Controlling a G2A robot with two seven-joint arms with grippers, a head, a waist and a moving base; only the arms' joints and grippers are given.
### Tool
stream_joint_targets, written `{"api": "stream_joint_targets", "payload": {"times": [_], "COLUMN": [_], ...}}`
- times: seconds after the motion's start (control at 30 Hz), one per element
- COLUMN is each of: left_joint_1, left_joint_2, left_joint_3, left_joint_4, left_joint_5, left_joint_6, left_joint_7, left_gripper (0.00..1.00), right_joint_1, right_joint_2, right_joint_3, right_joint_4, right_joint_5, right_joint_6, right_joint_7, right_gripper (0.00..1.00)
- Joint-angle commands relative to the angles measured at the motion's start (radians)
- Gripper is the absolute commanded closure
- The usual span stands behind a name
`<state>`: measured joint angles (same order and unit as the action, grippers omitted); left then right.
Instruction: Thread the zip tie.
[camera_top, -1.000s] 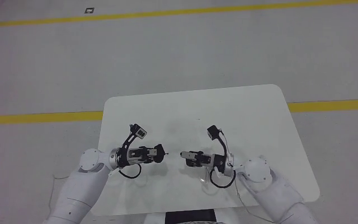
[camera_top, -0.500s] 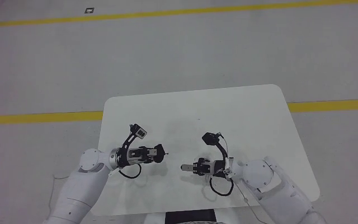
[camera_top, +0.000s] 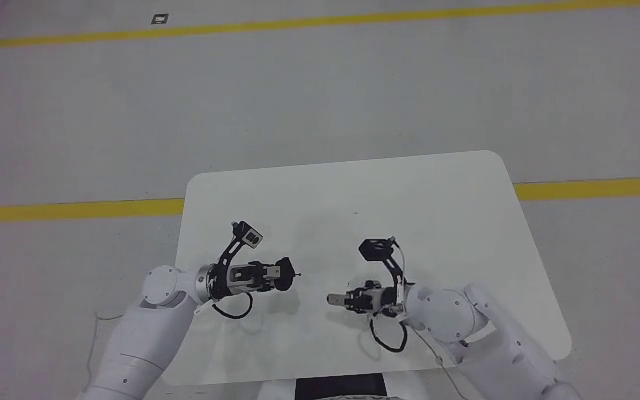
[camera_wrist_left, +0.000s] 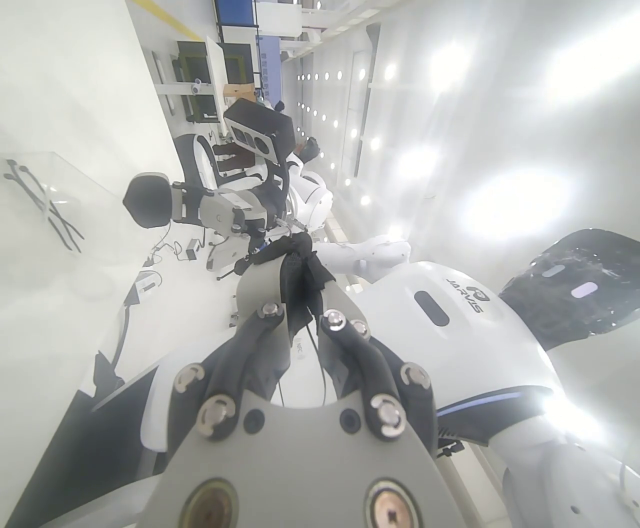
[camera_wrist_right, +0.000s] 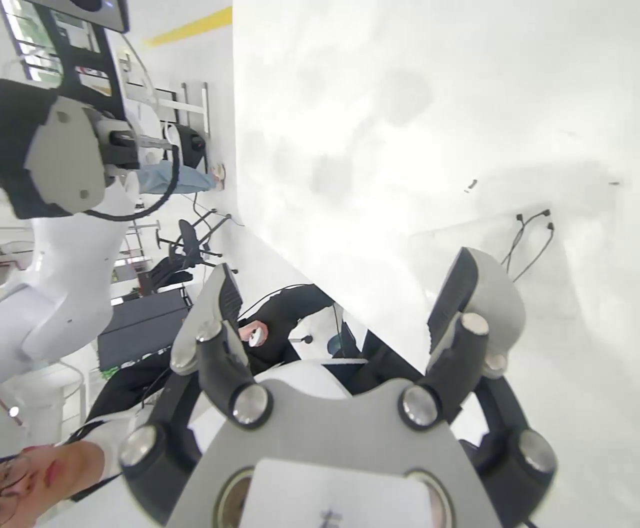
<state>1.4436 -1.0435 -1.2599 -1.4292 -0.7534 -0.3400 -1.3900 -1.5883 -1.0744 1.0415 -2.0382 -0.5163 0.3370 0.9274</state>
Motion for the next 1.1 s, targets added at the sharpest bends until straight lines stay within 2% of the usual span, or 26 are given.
{"api": "stream_joint_targets", "payload": {"times": [0.0, 0.1, 0.27, 0.6, 0.83, 1.07], "left_joint_1": [0.0, 0.0, 0.0, 0.0, 0.0, 0.0], "left_joint_2": [0.0, 0.0, 0.0, 0.0, 0.0, 0.0], "left_joint_3": [0.0, 0.0, 0.0, 0.0, 0.0, 0.0], "left_joint_4": [0.0, 0.0, 0.0, 0.0, 0.0, 0.0], "left_joint_5": [0.0, 0.0, 0.0, 0.0, 0.0, 0.0], "left_joint_6": [0.0, 0.0, 0.0, 0.0, 0.0, 0.0], "left_joint_7": [0.0, 0.0, 0.0, 0.0, 0.0, 0.0], "left_gripper": [1.0, 1.0, 1.0, 1.0, 1.0, 1.0], "right_joint_1": [0.002, 0.0, -0.01, -0.011, -0.011, -0.004], "right_joint_2": [-0.001, -0.008, -0.02, -0.02, -0.025, -0.07], "right_joint_3": [-0.01, -0.014, 0.021, 0.017, 0.006, 0.001], "right_joint_4": [0.004, 0.018, 0.031, 0.034, -0.001, -0.023], "right_joint_5": [-0.028, -0.045, -0.028, -0.035, -0.207, -0.349], "right_joint_6": [0.003, 0.003, 0.003, -0.002, 0.003, 0.003], "right_joint_7": [0.01, 0.039, 0.041, 0.028, 0.136, 0.304], "right_gripper": [0.0, 0.0, 0.0, 0.0, 0.0, 0.0]}}
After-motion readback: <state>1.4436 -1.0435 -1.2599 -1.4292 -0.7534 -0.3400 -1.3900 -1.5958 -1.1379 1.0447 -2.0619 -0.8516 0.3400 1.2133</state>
